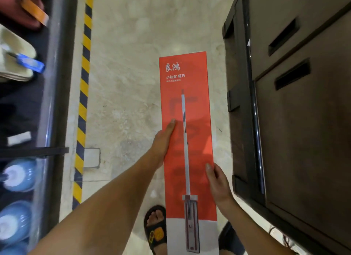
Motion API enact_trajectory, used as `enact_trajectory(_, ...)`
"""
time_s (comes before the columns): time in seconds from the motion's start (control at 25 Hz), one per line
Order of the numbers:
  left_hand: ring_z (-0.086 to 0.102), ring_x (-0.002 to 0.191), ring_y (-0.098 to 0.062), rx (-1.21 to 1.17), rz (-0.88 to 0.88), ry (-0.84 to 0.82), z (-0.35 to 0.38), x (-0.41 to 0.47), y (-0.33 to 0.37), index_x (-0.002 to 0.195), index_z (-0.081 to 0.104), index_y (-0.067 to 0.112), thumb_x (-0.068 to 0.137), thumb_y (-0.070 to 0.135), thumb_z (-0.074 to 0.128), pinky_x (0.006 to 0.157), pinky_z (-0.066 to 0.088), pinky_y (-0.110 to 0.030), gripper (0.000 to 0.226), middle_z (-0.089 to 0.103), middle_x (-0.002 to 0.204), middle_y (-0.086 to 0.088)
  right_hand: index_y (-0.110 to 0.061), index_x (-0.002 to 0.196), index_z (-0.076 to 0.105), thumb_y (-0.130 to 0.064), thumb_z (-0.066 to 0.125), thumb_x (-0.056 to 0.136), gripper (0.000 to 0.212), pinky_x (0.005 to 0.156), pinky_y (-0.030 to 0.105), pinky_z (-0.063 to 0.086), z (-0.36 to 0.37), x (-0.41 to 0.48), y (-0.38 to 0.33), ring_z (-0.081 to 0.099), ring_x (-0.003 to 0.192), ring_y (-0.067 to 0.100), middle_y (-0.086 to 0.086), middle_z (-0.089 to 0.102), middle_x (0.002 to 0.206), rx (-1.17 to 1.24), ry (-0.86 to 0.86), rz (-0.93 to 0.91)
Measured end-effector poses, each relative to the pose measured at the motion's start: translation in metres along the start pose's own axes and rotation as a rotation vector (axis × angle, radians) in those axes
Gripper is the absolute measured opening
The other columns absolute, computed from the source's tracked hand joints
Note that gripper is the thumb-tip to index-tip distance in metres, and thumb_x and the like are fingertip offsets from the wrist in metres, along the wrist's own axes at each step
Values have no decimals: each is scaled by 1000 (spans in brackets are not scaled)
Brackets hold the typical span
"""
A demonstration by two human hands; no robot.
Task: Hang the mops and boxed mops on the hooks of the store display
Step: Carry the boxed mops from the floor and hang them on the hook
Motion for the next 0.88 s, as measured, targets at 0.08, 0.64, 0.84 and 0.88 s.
enact_trajectory(0.08,78,104,-30,-4,45,65,-7,-27,25,125,73,21,73,84,68,99,59,-54,82,80,114,-8,-33,122,66,-68,63,88,49,105,46,53,5,-25,-24,70,114,16,-7,75,119,12,-63,32)
enact_trajectory(0.64,76,106,-13,-55,413,97,2,-308,209,131,63,30,81,63,71,90,63,-33,60,75,126,0,-25,153,40,-78,58,79,93,103,36,53,2,-185,-487,65,123,13,0,61,143,123,-98,-545)
enact_trajectory(0.84,75,111,-24,-78,566,203,0,-445,241,134,63,23,76,65,74,99,59,-51,73,76,124,-4,-27,144,50,-76,60,81,81,96,32,57,-1,-313,-567,70,112,7,-6,68,130,88,-139,-729)
enact_trajectory(0.88,75,111,-24,-94,595,239,-4,-471,240,131,64,23,76,64,74,99,59,-51,69,76,123,-4,-25,143,50,-71,59,87,73,95,32,57,3,-342,-572,70,112,7,-4,68,130,87,-171,-770)
Point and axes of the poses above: each hand's wrist, its own x-axis towards the middle knuckle, its own z-axis out of the palm, y = z × x, the point moved 5 cm from there along x, towards the middle knuckle
